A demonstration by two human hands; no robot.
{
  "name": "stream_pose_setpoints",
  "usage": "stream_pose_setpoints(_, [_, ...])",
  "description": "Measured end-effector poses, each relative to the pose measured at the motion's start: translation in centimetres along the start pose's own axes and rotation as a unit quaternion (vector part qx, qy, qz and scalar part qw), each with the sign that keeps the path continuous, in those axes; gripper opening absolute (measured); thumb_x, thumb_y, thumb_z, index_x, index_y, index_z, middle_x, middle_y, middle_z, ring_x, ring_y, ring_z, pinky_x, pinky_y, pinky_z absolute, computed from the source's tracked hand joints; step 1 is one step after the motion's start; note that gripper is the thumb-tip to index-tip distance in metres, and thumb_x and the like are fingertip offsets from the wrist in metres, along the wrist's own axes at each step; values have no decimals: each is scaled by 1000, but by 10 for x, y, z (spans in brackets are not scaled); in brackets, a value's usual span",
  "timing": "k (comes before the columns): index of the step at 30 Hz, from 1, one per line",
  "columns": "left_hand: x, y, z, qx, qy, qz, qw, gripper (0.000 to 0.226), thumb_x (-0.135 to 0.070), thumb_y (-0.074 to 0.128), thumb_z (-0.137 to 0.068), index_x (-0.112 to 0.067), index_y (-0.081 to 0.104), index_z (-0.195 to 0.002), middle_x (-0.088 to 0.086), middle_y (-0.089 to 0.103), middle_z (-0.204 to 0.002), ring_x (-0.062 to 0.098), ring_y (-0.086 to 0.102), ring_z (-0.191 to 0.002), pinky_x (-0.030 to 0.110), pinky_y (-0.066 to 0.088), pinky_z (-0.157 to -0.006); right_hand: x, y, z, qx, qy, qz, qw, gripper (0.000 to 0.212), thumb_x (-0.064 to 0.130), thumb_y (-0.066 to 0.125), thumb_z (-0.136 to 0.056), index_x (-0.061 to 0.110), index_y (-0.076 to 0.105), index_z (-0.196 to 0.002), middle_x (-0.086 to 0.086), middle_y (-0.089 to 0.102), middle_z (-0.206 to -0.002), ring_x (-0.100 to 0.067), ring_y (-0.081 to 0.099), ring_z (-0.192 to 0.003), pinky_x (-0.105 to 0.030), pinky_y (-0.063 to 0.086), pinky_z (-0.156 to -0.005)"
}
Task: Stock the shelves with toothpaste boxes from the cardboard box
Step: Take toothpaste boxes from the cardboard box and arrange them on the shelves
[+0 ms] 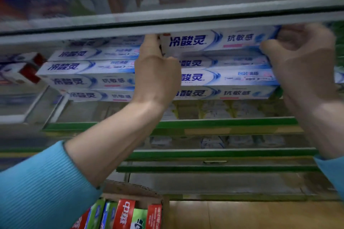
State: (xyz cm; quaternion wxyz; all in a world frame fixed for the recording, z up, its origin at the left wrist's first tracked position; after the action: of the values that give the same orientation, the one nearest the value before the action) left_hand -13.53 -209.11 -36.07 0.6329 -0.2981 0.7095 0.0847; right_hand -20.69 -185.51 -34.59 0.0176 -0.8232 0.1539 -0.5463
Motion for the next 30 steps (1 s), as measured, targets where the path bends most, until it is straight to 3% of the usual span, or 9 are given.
stream_pose_setpoints(2, [-6, -12, 7, -13, 9, 17, 1000, 49, 3, 43, -82, -17, 57, -124, -6, 68, -116, 7, 64, -107, 40, 54, -100, 7, 6, 7, -7, 9, -9, 1000, 41, 18, 70, -81, 1, 64, -117, -6, 71, -107, -9, 71, -94, -29, 59, -85])
stream_pose_setpoints(4, [-10, -28, 12, -22, 13, 17, 1000, 48, 7, 42, -85, -16, 56, -125, -11, 65, -115, -4, 59, -102, 26, 50, -99, 14, 15, 15, -9, 22, -17, 1000, 40, 17, 71, -82, 2, 64, -118, -1, 71, -104, -3, 71, -90, -22, 58, -79])
stream_pose_setpoints(7, [-10, -63, 20, -35, 12, -13, 999, 47, -8, 41, -76, -20, 57, -118, -3, 65, -116, 7, 62, -102, 30, 54, -92, 27, 35, 30, 1, 31, -23, 999, 33, 10, 70, -85, 5, 65, -117, 10, 69, -99, 7, 69, -85, -11, 53, -75])
stream_pose_setpoints(9, [-6, -90, 22, -45, 24, -38, 998, 38, -7, 44, -81, -25, 57, -111, -5, 66, -109, 7, 63, -97, 22, 54, -80, 37, 54, 43, 26, 34, -35, 998, 31, 4, 68, -86, 8, 65, -116, 10, 69, -100, 7, 69, -89, -12, 54, -80])
stream_pose_setpoints(12, [7, -132, 18, -79, 25, -68, 994, 42, -7, 44, -82, -12, 58, -121, 10, 68, -118, 19, 64, -97, 38, 55, -79, 52, 88, 61, 74, 31, -61, 995, 30, -3, 66, -87, 7, 62, -115, 11, 67, -100, 12, 66, -89, -9, 52, -80])
stream_pose_setpoints(18, [42, -199, 0, -115, 26, -63, 991, 64, -8, 39, -69, -21, 59, -128, -4, 70, -123, 17, 64, -118, 48, 55, -96, 72, 147, 92, 142, 3, -81, 987, 33, 0, 64, -90, 17, 58, -118, 10, 65, -106, 13, 63, -92, -11, 50, -87])
stream_pose_setpoints(26, [48, -219, -15, -104, 33, 28, 994, 72, 17, 32, -68, -6, 54, -133, 6, 70, -124, 19, 66, -118, 49, 53, -101, 81, 174, 96, 160, -15, -112, 981, 34, -2, 62, -88, 5, 61, -121, 2, 69, -113, -1, 67, -104, -18, 53, -92])
stream_pose_setpoints(30, [46, -218, -8, -117, 41, 54, 991, 68, 16, 32, -70, -2, 53, -132, 8, 70, -122, 16, 67, -113, 43, 55, -98, 84, 172, 101, 148, -21, -106, 983, 35, 2, 64, -86, 14, 61, -118, 6, 69, -112, -3, 67, -105, -23, 53, -95])
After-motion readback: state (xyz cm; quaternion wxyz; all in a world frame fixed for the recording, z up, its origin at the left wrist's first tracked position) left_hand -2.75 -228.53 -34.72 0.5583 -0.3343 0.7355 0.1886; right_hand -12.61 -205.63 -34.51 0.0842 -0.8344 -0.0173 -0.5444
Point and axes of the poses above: each hand's wrist, its own z-axis away from the middle knuckle, its own y-axis out of the palm, x = y × z, the point moved 6 cm from there along -z, towards the middle knuckle
